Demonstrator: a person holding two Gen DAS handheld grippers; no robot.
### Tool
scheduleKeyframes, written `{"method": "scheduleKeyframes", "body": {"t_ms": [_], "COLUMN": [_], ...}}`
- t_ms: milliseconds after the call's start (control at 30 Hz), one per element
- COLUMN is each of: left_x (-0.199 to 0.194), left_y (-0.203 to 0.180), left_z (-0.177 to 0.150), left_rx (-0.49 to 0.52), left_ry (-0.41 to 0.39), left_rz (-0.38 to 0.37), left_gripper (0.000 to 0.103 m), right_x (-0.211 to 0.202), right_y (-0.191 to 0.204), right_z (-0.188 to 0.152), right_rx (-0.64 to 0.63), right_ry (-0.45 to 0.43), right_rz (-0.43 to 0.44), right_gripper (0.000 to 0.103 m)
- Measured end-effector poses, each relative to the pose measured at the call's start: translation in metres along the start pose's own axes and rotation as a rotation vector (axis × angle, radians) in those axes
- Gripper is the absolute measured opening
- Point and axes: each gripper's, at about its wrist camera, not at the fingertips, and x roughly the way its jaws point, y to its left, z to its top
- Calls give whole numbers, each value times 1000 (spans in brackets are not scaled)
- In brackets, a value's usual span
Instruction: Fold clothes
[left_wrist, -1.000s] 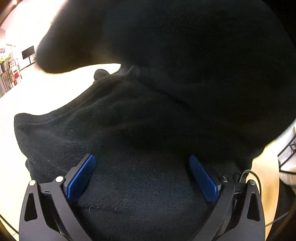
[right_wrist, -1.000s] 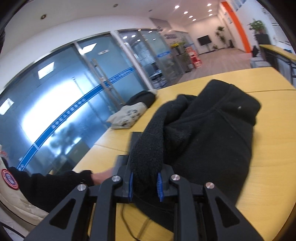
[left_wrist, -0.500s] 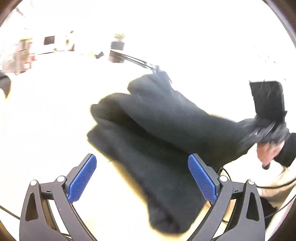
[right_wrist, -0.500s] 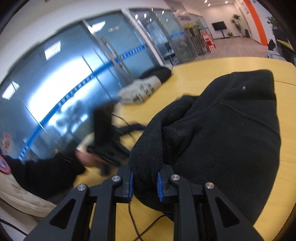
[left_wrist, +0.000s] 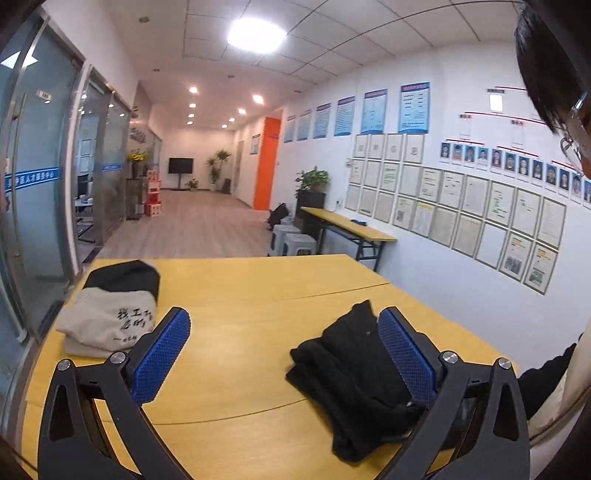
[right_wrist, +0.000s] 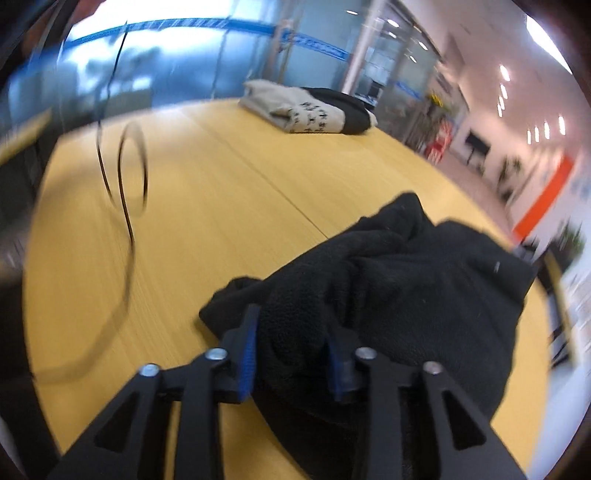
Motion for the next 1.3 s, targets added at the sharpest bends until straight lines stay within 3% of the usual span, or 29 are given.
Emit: {"method": "scheduleKeyframes", "body": {"t_ms": [100,233,300,333,433,533,600,700,800,900,967,1033,1200,1300], "left_x": [-16,7,29,35,52,85,111,177,254,270,280,290,314,326], "left_y": [-10,-17,-7,-8,-15,-45,-70,-115,-146,-137,-130,-123,-107,-101], "left_z": [3,-4,-11,-13,-10,-4,-1,-17,-61,-92,-112,-132,-182,-203], "left_rx": [25,-6,-31,-45,-62,-26,-6,14,40,36,33,31,23,25], "left_ry": [-3,28,53,58,73,84,86,157,305,345,369,394,455,480], "left_rz": [-9,-18,-24,-39,-101,-234,-331,-462,-481,-453,-433,-413,-363,-344], "left_gripper": [103,103,103,103,103,103,103,103,103,99,93,94,103,103], "right_x": [2,1,8,12,-20,-60,-78,-91,-87,-66,-53,-39,10,25], "right_y": [33,76,76,75,39,-15,-49,-79,-94,-94,-87,-81,-61,-62], "right_z": [8,18,22,24,15,-13,-37,-69,-96,-112,-112,-113,-96,-92], "right_rx": [-148,-285,-218,-175,46,284,394,454,465,381,298,214,-17,-50], "right_ry": [-16,-77,-69,-63,-208,-319,-335,-288,-173,-26,5,36,63,76], "right_rz": [-51,-68,15,62,248,324,280,146,-16,-173,-254,-334,-402,-446], "right_gripper": [52,44,42,35,36,59,63,64,65,67,67,70,74,68]}}
